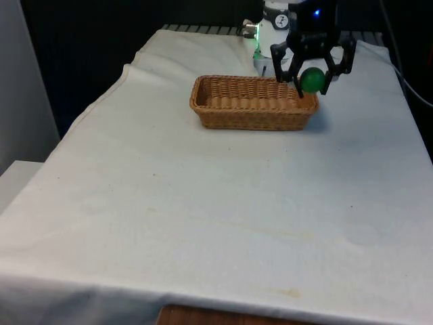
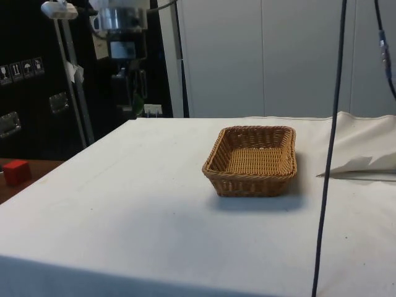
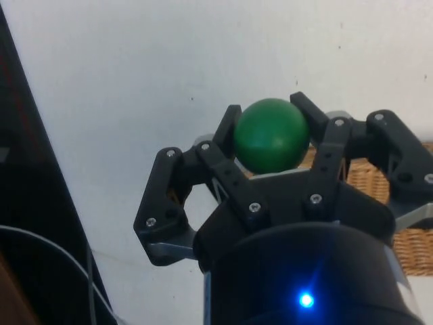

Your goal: Pick up the ball and place it into the basket.

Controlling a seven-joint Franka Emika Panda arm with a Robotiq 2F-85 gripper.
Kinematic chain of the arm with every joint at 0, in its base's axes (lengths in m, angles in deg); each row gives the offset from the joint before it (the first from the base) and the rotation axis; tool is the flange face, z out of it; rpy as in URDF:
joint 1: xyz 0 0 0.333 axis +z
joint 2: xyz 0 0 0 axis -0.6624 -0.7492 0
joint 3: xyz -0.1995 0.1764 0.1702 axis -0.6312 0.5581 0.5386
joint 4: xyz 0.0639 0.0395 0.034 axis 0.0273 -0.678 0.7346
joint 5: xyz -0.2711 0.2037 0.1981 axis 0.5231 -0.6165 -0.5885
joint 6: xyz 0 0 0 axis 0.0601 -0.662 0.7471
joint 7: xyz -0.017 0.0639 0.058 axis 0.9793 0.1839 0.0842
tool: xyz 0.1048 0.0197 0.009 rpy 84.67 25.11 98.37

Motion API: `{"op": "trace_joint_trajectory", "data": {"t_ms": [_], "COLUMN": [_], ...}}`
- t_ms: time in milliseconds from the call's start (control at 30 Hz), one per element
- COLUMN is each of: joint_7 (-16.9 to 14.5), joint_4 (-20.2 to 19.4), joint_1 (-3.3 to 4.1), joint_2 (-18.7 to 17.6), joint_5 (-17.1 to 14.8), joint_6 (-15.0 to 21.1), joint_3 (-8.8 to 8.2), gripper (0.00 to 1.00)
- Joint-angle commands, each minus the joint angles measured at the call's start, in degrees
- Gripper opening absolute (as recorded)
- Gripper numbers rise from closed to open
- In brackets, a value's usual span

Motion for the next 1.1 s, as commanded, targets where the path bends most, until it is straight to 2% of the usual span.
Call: {"op": "trace_joint_trajectory", "data": {"t_ms": [0, 167, 200, 233, 500, 533, 567, 633, 833, 867, 900, 1067], "joint_7": [0.57, 0.57, 0.00, 0.57, 2.23, 1.15, 2.58, 3.27, 5.61, 4.64, 5.96, 7.73], "joint_4": [-1.09, -4.24, -3.90, -4.76, -9.22, -8.54, -9.68, -10.54, -13.52, -12.89, -13.98, -16.33], "joint_1": [0.34, 0.23, -0.06, 0.23, 0.34, -0.06, 0.34, 0.40, 0.46, 0.11, 0.46, 0.40], "joint_2": [0.97, 3.95, 3.72, 4.35, 6.88, 6.59, 7.05, 7.39, 8.65, 8.31, 8.88, 10.08], "joint_5": [0.86, 1.95, 1.26, 2.18, 4.76, 3.61, 5.21, 6.02, 8.77, 7.68, 9.17, 11.00], "joint_6": [0.57, 0.97, 0.23, 1.09, 3.27, 2.18, 3.55, 4.07, 5.73, 4.81, 5.96, 7.28], "joint_3": [-0.34, -0.40, -0.06, -0.40, -0.34, -0.06, -0.29, -0.23, -0.06, 0.23, -0.06, 0.11], "gripper": [0.00, 0.00, 0.00, 0.00, 0.00, 0.00, 0.00, 0.00, 0.00, 0.00, 0.00, 0.00]}}
